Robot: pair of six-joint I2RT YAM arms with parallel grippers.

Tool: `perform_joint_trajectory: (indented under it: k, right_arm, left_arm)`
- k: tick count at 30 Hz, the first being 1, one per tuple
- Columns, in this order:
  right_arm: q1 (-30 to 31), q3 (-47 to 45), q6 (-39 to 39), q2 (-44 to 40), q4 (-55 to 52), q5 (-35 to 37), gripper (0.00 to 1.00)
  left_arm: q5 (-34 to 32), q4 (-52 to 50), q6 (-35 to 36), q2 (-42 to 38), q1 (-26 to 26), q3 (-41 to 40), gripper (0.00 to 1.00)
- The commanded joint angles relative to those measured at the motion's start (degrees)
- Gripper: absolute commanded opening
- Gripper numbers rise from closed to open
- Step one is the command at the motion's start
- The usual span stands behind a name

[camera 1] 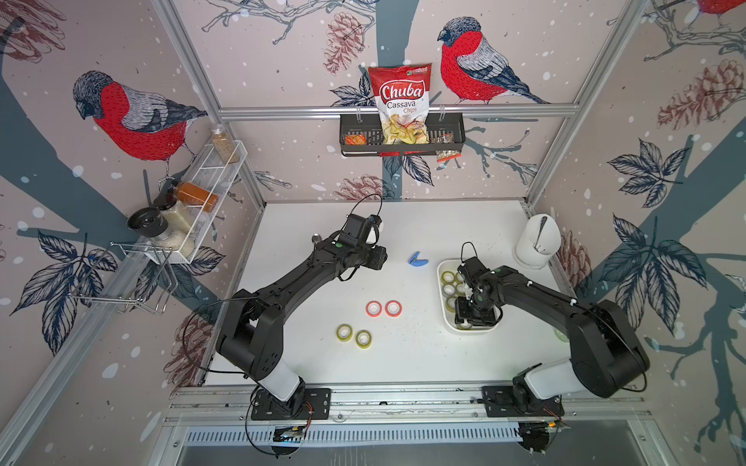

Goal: Put the transparent tape into the storage box
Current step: Adjust the tape at the storage box.

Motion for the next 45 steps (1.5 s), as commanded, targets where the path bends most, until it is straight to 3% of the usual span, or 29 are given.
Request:
perform_joint_trajectory:
  k: [1,10,24,31,45]
  right_arm:
    - [0.2,-1.0,1.4,0.9,2.2,-0.9,0.53]
    - [0.2,0.6,2.4,0.3,2.5,-1.2,0.42]
    - [0.1,2.9,3.3,-0.1,2.8,-1.4,0.41]
    - [0.0,1.9,3.1,-2.3,-0.5,-0.5,0.65]
    - [0.2,-1.8,3.9,0.5,4.9,-2.8,0.65]
  left_arm:
    - [1.8,2.0,-0.4,0.1,0.9,0.1,0.51]
    - [2.4,2.2,-0.8,0.1,2.2,-0.1,0.5]
    - [2.4,2.6,-0.9,-0.1,2.6,-0.6,0.5]
    - [2.9,2.8,-1.1,-0.1,2.9,-0.7,0.5]
    - [3.2,3.0,-1.2,-0.2,3.4,-0.7,0.5]
